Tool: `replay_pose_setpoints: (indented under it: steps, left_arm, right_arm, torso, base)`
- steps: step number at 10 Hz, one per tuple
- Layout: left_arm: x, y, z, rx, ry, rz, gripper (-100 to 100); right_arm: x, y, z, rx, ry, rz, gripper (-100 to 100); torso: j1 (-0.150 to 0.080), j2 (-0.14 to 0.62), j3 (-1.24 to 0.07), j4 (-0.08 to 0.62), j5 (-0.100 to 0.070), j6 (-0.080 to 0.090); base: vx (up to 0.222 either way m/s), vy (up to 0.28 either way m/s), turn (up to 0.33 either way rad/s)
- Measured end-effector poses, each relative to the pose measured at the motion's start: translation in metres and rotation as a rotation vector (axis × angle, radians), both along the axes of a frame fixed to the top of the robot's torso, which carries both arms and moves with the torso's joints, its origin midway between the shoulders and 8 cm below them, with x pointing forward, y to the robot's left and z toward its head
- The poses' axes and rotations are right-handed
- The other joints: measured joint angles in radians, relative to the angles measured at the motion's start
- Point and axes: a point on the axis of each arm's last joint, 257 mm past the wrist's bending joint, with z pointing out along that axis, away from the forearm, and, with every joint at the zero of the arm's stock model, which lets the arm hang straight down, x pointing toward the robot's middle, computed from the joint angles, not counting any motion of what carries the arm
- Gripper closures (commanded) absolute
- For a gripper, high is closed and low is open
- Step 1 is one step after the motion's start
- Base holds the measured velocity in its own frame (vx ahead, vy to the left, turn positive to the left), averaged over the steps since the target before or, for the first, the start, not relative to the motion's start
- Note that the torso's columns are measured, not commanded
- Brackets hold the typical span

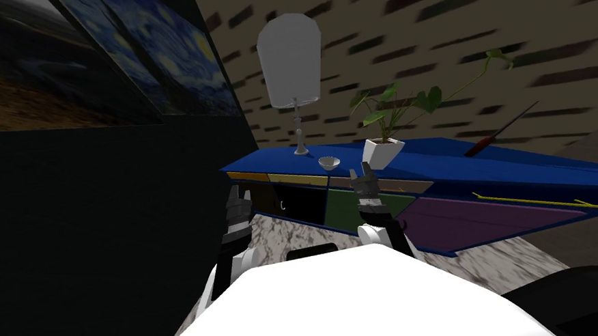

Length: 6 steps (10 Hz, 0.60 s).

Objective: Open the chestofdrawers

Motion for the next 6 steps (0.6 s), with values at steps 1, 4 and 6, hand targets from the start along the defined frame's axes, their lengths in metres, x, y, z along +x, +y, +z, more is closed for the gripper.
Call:
replay_pose_setpoints:
  steps: [1, 4, 6]
  left_arm:
    - [0.0000, 0.0000, 0.0000, 0.000, 0.000, 0.000, 0]
    - [0.0000, 0.0000, 0.0000, 0.000, 0.000, 0.000, 0]
    - [0.0001, 0.0000, -0.0003, 0.000, 0.001, 0.000, 0]
  right_arm:
    - [0.0000, 0.0000, 0.0000, 0.000, 0.000, 0.000, 0]
    - [0.0000, 0.0000, 0.0000, 0.000, 0.000, 0.000, -100]
    - [0.0014, 0.0037, -0.0012, -0.056, 0.011, 0.002, -100]
  torso:
    - [0.000, 0.074, -0.147, 0.074, 0.000, 0.000]
    - [0.000, 0.295, -0.590, 0.295, 0.000, 0.000]
    - [0.000, 0.338, -0.679, 0.338, 0.000, 0.000]
  base:
    - [0.000, 0.000, 0.000]
    - [0.002, 0.002, 0.002]
    - [0.002, 0.014, 0.012]
